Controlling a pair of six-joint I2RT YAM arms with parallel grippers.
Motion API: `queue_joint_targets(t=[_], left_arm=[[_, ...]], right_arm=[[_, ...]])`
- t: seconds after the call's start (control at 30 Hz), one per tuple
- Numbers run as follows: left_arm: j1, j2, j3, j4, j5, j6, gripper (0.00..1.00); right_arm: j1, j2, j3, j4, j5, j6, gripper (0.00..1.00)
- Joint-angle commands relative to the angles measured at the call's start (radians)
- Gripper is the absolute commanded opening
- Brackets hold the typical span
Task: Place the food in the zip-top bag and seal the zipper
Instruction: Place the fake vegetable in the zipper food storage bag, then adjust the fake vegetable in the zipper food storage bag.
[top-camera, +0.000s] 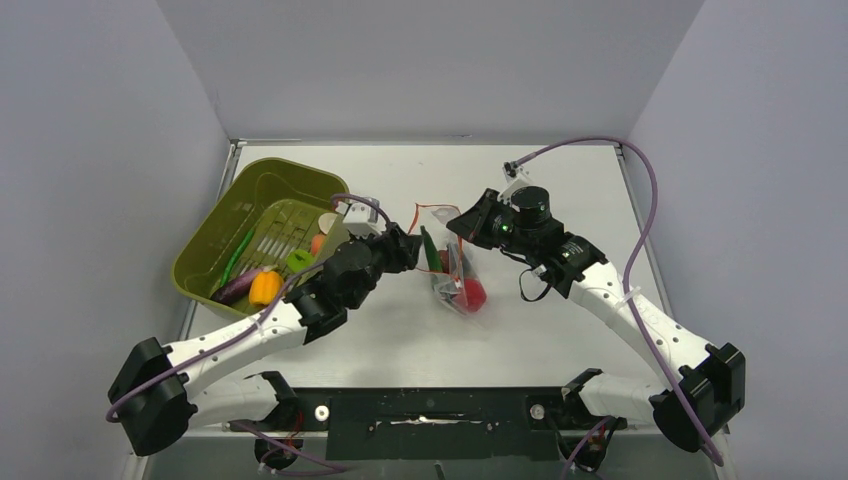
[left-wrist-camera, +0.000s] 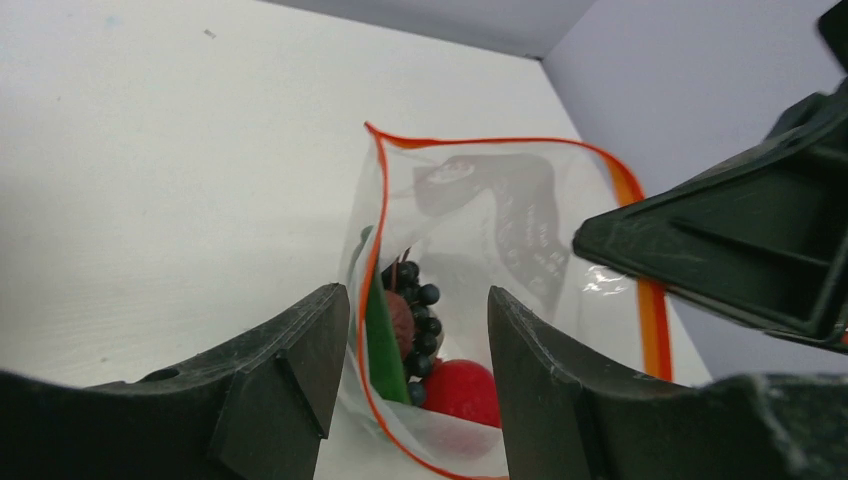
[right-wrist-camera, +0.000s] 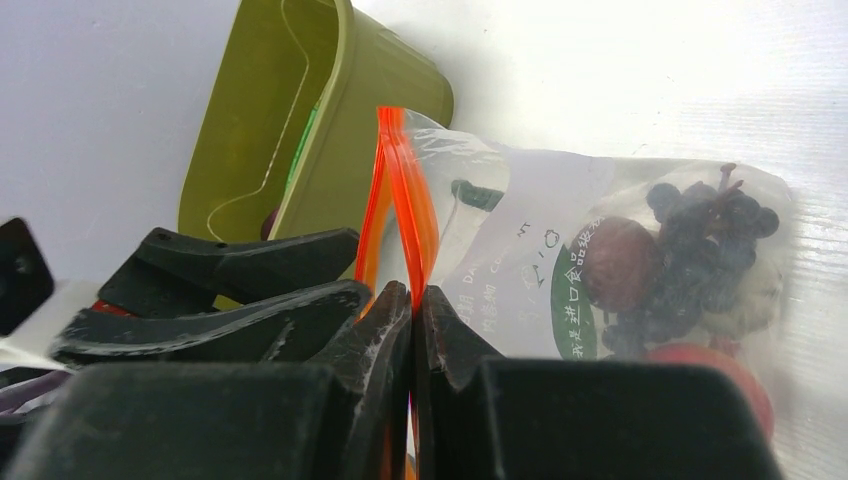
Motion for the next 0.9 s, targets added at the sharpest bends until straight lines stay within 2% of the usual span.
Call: queue_joint_targets(t=[0.0,0.1,0.13,0.2,0.23,0.27,0.33,0.4,0.47,0.57,0.67,0.87], left_arm=[[-0.004,0.042,0.060,-0.056,-0.041,0.019,0.53],[-0.004,0.076,0.064,-0.054,-0.024,0.018,0.49],[-0.004,0.086,0.069,-0.052,-0.010,0.017,0.41],[-0.005,0.094,0.079,-0.041,0.020,0.020,0.14],[-0.005,0.093,0.081,-0.035,0.033,0.017,0.05],[-0.005,0.090,0.085,-0.027,0.043,0.016,0.00],[-0.006,0.080,0.091,-0.010,0.061,0.016,0.00],[-0.005,0.069,0.100,0.010,0.082,0.024,0.00],[-0.005,0.062,0.107,0.032,0.101,0.030,0.00],[-0.005,0.057,0.112,0.071,0.124,0.039,0.00],[-0.005,0.059,0.131,0.090,0.138,0.067,0.00],[-0.005,0.085,0.256,0.024,0.131,0.186,0.00]], right_arm=[[-0.007,-0.037,0.000,0.070,0.007,-0.008,0.00],[-0.008,-0.034,0.001,0.068,-0.008,-0.012,0.00],[-0.009,-0.035,0.003,0.059,-0.010,-0.019,0.00],[-0.009,-0.037,0.013,0.028,0.003,-0.046,0.02],[-0.009,-0.039,0.019,0.002,0.022,-0.064,0.07],[-0.010,-0.038,0.027,-0.029,0.040,-0.082,0.12],[-0.016,-0.044,0.043,-0.093,0.083,-0.115,0.23],[-0.022,-0.051,0.056,-0.143,0.119,-0.147,0.25],[-0.030,-0.058,0.067,-0.173,0.141,-0.176,0.19],[-0.036,-0.063,0.090,-0.199,0.167,-0.213,0.00],[-0.037,-0.068,0.117,-0.211,0.185,-0.237,0.00],[-0.037,-0.093,0.147,-0.200,0.166,-0.255,0.00]])
